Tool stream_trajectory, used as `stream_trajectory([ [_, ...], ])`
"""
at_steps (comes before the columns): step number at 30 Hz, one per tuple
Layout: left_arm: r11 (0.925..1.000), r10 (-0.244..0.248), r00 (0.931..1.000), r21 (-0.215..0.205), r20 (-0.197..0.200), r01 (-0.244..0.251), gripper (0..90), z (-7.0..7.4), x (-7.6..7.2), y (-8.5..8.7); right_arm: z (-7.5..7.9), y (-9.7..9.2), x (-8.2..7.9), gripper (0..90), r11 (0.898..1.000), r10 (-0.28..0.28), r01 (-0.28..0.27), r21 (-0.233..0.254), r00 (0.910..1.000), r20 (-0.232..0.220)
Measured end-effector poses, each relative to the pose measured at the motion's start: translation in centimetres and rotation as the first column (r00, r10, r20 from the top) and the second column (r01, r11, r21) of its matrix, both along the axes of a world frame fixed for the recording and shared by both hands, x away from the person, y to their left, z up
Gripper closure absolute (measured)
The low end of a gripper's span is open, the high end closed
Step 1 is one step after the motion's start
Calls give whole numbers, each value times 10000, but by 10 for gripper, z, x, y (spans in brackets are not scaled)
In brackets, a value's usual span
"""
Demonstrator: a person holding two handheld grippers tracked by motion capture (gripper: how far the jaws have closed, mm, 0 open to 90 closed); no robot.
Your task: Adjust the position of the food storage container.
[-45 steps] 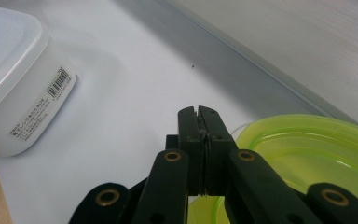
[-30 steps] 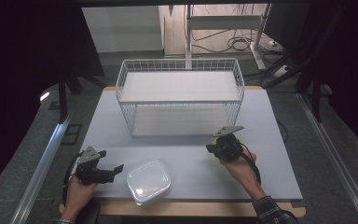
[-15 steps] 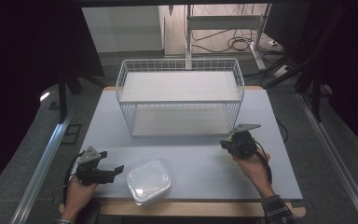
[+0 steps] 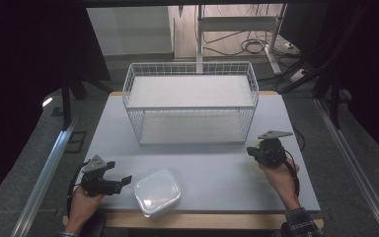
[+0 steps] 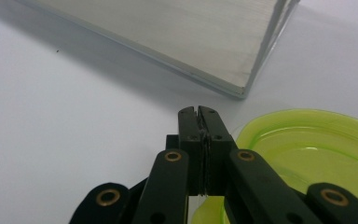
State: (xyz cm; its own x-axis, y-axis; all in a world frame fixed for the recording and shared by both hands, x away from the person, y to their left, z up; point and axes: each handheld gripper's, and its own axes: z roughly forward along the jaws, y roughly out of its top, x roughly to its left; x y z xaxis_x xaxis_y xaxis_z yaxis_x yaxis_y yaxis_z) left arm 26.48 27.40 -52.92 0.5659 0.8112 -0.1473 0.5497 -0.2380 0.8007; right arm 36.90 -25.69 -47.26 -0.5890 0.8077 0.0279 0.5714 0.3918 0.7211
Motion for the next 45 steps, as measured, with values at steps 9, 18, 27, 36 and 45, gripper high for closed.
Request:
stream_trajectory([
  [9,9971,-680,9976,334,-135,684,102,8,-18,-10,3,8,-9,827,9998,220,-219,-17,9995,238],
  [18,9877,-1466,9883,486,-419,1486,596,16,-46,-21,1,24,-23,674,9970,771,-768,-113,9964,344],
  [27,9559,-2550,9575,1139,-1347,2706,893,14,-64,-40,-1,39,-36,606,9912,1316,-1312,-176,9909,278],
  [36,9574,-2336,9590,1343,-1602,2557,861,10,-60,-64,-6,55,-54,601,9779,2073,-2077,-232,9781,-173],
  [45,9687,-1988,9685,1196,-1497,2173,858,6,-44,-80,-7,62,-58,609,9707,2392,-2397,-149,9705,-301],
])
